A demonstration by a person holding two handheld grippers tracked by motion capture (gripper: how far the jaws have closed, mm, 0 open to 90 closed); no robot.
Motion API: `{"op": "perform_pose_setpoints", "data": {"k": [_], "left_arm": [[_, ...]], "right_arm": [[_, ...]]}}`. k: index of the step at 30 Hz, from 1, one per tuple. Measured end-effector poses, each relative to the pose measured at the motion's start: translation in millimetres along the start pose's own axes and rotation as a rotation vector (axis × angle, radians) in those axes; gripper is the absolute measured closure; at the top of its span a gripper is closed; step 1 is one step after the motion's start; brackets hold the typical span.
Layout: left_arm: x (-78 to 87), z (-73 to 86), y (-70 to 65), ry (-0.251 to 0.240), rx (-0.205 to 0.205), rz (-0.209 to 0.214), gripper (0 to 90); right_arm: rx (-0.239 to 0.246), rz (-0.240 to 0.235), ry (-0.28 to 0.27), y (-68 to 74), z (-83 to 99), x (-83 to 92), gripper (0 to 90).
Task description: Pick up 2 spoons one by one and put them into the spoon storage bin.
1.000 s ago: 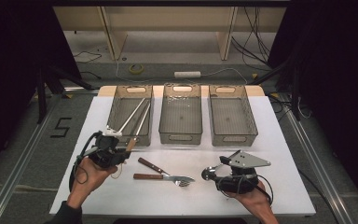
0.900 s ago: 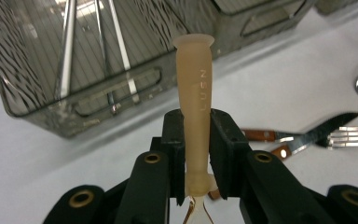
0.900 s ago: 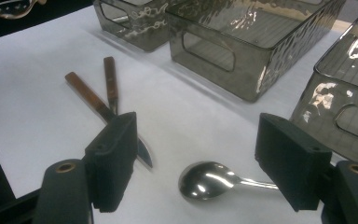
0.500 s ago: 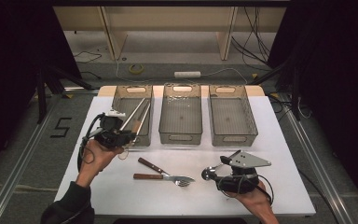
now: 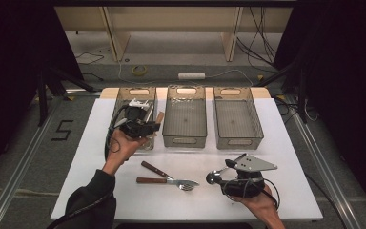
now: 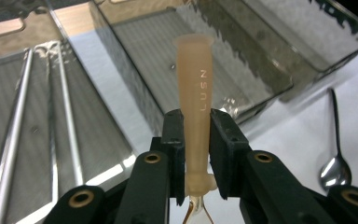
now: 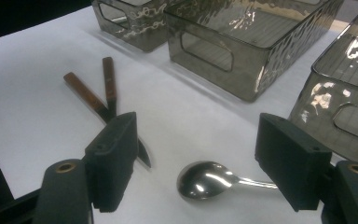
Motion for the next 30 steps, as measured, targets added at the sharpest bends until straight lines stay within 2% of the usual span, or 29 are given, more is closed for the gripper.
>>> {"op": "perform_pose_setpoints", "data": {"k": [4, 12, 14, 18, 24, 27, 30], "left_arm": [[-13.5, -4.3, -0.5, 0.0, 0.01, 0.007, 76.3], [-34.0, -17.5, -1.7, -0.001, -0.008, -0.001, 76.3], [-38.8, -20.7, -4.6, -0.014, 0.016, 0.012, 76.3], [-50.8, -23.5, -6.2, -0.014, 0.011, 0.006, 76.2], [-69.4, -23.5, -2.0, -0.006, 0.028, -0.011, 76.1], [-77.1, -23.2, 0.9, -0.01, 0.052, -0.016, 76.1], [-82.4, -23.4, 3.1, -0.012, 0.052, -0.024, 76.1]], "right_arm": [[-0.001, -0.001, 0.003, -0.3, 0.2, 0.5, 30.8], [0.0, 0.0, -0.001, 0.0, -0.1, 0.4, 30.8], [-0.002, 0.0, 0.004, 0.1, 0.2, 0.8, 30.8], [-0.002, -0.001, -0.002, 0.2, -0.6, 1.1, 30.8], [0.001, -0.003, -0.002, 0.1, -0.1, 0.7, 30.8], [0.002, -0.003, 0.004, -0.2, 0.7, 0.9, 30.8], [0.002, -0.003, 0.003, -0.4, 0.5, 0.9, 30.8]]}}
Point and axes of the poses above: each handheld gripper's, and its own axes: x roughly backward along the jaws, z roughly out of its underside, y roughly to its left, the point moved 8 cm from there along -x, roughly forward along the jaws, and after that the axes turned 15 degrees about -y, right-handed, at the moved point
